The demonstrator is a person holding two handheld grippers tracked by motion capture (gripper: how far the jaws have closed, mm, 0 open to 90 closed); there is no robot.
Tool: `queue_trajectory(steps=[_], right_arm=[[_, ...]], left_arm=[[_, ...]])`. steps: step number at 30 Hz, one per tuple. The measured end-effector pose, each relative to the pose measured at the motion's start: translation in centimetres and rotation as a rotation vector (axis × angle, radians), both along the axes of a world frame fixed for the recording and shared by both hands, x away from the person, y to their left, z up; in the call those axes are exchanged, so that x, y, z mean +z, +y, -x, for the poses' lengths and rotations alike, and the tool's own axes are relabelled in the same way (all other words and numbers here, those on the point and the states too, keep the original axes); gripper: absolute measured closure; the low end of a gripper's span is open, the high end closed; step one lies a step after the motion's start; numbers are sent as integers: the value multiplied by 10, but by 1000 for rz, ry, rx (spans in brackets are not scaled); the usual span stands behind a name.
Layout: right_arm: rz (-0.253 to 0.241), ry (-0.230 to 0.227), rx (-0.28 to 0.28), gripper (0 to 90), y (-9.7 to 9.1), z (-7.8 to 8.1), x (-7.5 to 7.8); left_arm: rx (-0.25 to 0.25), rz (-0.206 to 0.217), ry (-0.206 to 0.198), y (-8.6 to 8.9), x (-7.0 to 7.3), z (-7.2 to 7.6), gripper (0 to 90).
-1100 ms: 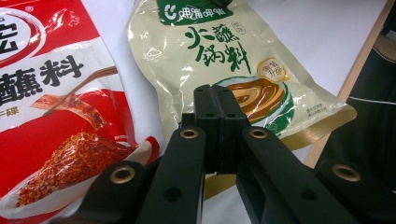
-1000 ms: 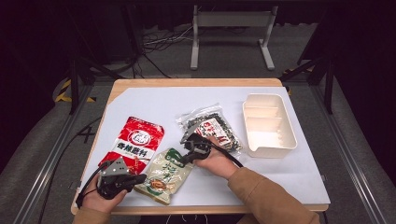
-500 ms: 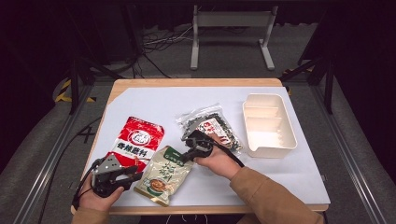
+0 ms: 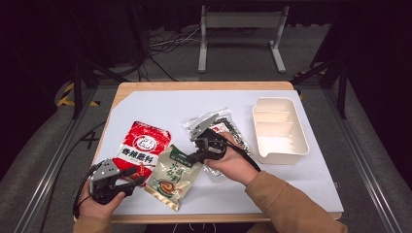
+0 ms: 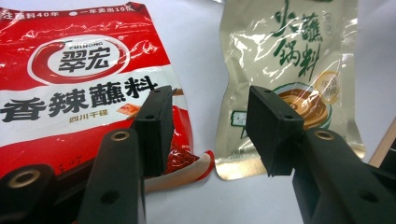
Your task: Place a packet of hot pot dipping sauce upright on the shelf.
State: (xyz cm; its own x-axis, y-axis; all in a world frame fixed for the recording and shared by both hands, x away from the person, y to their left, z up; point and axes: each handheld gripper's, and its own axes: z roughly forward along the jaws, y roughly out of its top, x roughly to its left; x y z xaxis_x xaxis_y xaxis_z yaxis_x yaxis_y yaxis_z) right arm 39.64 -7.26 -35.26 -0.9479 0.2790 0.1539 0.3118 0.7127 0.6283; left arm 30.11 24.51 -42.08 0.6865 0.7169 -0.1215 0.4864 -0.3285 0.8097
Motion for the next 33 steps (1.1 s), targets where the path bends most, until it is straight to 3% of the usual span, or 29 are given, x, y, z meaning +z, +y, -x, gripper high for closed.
queue_trajectory(steps=[10, 19, 23, 33], right_arm=[[-20, -45, 32, 898, -5, 12, 35], [7, -105, 49, 898, -9, 19, 56], [22, -134, 44, 898, -13, 19, 66], [34, -194, 15, 898, -27, 17, 90]], left_arm=[[41, 17, -7, 4, 1, 1, 527], [68, 31, -56, 6, 3, 2, 461], [88, 37, -80, 9, 3, 2, 438], [101, 29, -96, 10, 3, 1, 422]])
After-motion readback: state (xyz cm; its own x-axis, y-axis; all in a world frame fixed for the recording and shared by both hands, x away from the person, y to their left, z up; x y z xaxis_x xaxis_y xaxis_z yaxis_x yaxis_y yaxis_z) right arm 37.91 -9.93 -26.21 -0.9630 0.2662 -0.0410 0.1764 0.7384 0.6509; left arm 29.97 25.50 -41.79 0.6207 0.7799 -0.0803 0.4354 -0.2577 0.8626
